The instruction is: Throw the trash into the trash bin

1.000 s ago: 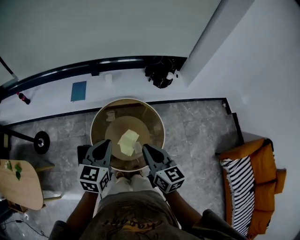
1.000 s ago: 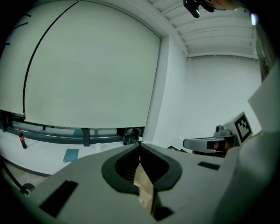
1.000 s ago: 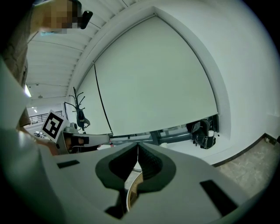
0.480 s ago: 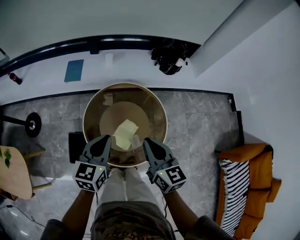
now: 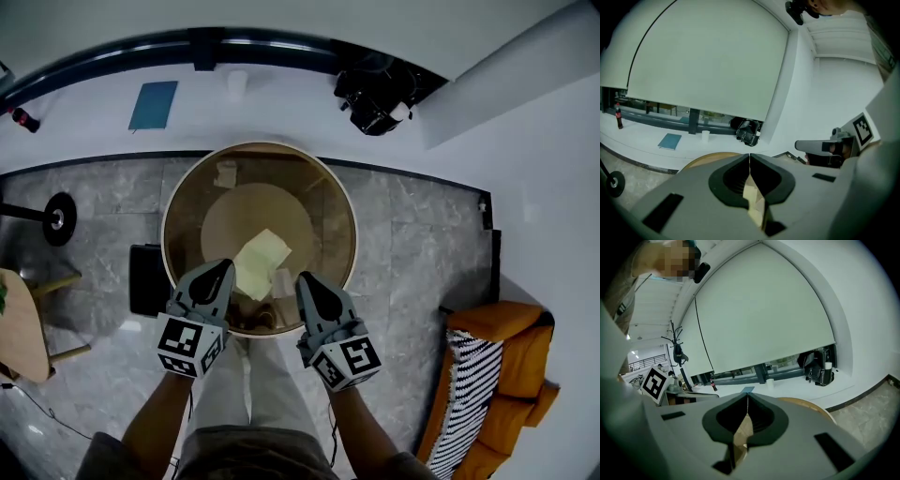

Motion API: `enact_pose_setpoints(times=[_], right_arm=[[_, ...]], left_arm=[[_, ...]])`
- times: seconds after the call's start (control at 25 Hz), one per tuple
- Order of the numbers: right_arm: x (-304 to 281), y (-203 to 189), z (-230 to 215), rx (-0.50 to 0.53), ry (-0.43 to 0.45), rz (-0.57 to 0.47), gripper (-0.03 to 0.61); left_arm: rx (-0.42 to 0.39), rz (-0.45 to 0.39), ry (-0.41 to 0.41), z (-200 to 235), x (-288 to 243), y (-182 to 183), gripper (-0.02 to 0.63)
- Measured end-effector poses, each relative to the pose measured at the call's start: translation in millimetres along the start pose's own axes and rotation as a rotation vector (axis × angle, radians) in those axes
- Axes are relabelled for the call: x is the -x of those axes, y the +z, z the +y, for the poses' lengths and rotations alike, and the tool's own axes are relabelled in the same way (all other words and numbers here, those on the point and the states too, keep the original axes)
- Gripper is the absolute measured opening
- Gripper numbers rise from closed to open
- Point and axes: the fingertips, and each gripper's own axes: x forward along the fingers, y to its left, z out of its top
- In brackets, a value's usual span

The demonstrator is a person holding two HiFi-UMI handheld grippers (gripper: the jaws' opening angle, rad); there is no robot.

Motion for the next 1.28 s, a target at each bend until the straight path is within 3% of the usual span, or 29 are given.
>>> enact_pose_setpoints(times=[0.4, 0.44, 0.56, 0.6, 0.96, 1.28], right_arm=[[-1, -17, -5, -0.031, -0.015, 0.028, 0.019], [-1, -17, -6, -0.034, -0.019, 0.027, 0.019], [0, -17, -11, -0.042, -0.026, 0.023, 0.020], [0, -17, -13, -0.046, -0.030, 0.021, 0.020], [8, -31, -29, -0.083, -0.065, 0.017, 0.019], [9, -63, -29, -0.114, -0.057, 0.048, 0.020]], left_arm=[[-0.024, 0.076, -0.023, -1, -16, -20, 0.028], [-0.021, 0.075, -0.023, -1, -18, -20, 0.055], [-0.019, 0.066, -0.026, -3, -25, -20, 0.237], [-0.023, 0.068, -0.028, -3, -27, -23, 0.266], [-0.053, 0.175, -0.052, -2, -48, -73, 0.273], [-0.060, 0.324, -0.055, 17, -87, -167, 0.273]])
